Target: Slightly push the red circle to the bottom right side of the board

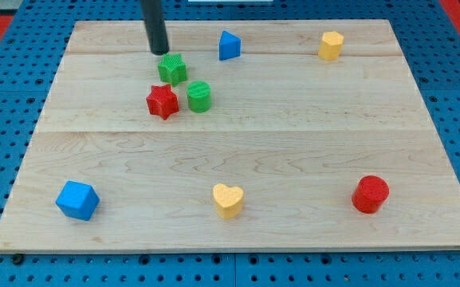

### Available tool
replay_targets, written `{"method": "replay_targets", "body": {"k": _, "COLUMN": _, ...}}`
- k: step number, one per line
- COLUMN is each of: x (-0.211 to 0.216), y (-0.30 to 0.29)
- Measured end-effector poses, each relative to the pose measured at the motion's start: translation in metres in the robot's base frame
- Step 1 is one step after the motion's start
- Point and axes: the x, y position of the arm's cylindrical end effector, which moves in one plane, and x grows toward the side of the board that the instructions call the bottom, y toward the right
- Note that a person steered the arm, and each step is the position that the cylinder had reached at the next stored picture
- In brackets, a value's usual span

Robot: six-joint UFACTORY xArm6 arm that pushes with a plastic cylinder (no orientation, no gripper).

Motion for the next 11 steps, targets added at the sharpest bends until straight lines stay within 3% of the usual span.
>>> {"method": "replay_targets", "body": {"k": 2, "x": 0.03, "y": -0.027}}
{"method": "replay_targets", "body": {"k": 5, "x": 0.056, "y": 0.036}}
{"method": "replay_targets", "body": {"k": 6, "x": 0.077, "y": 0.133}}
{"method": "replay_targets", "body": {"k": 7, "x": 0.137, "y": 0.181}}
{"method": "replay_targets", "body": {"k": 9, "x": 0.243, "y": 0.348}}
{"method": "replay_targets", "body": {"k": 10, "x": 0.301, "y": 0.354}}
{"method": "replay_targets", "body": {"k": 11, "x": 0.249, "y": 0.294}}
